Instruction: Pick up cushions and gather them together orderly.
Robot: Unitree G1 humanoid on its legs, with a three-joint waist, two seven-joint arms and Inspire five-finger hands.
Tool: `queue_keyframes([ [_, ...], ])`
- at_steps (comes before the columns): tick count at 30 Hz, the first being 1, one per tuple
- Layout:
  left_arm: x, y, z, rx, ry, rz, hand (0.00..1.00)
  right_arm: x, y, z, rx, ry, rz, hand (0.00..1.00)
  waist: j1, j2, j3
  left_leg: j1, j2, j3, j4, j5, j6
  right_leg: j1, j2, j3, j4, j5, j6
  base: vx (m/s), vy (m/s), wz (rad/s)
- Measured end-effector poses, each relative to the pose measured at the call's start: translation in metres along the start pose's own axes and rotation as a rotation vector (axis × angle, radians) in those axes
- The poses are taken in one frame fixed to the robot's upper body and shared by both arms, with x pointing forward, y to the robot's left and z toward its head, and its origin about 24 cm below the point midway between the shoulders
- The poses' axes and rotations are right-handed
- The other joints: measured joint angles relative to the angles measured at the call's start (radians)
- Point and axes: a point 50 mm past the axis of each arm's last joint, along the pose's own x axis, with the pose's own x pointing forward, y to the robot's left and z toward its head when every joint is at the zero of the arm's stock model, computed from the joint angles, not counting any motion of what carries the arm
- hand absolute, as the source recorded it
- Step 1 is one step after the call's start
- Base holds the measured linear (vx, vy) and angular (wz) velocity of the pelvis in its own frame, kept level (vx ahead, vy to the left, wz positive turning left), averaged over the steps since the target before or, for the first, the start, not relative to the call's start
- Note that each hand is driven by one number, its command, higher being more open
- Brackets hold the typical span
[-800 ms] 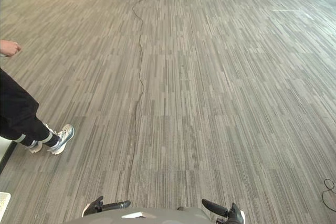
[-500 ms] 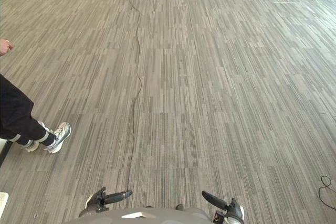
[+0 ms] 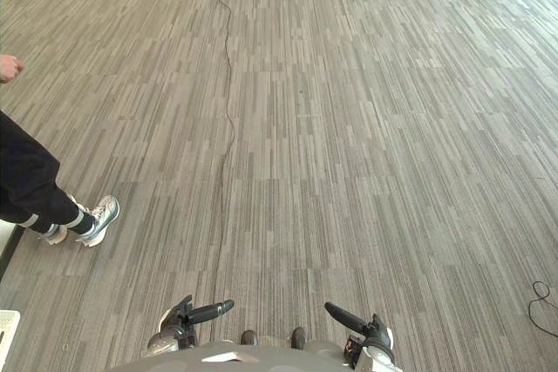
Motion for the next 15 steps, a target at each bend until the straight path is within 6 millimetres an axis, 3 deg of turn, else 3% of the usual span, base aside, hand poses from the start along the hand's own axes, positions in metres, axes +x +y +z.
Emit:
queue_keyframes([
  [15,0.0008,0.0005,0.0007,0.019,0.004,-0.004,1.0,-0.0005,0.0023,-0.0015,0.027,0.008,0.013,1.0,-0.001,-0.005,0.003,-0.001,0.001,-0.016,-0.006,0.01,-0.008,0.016,-0.002,-0.043,-0.01,-0.003,-0.007,0.0,-0.013,0.08],
])
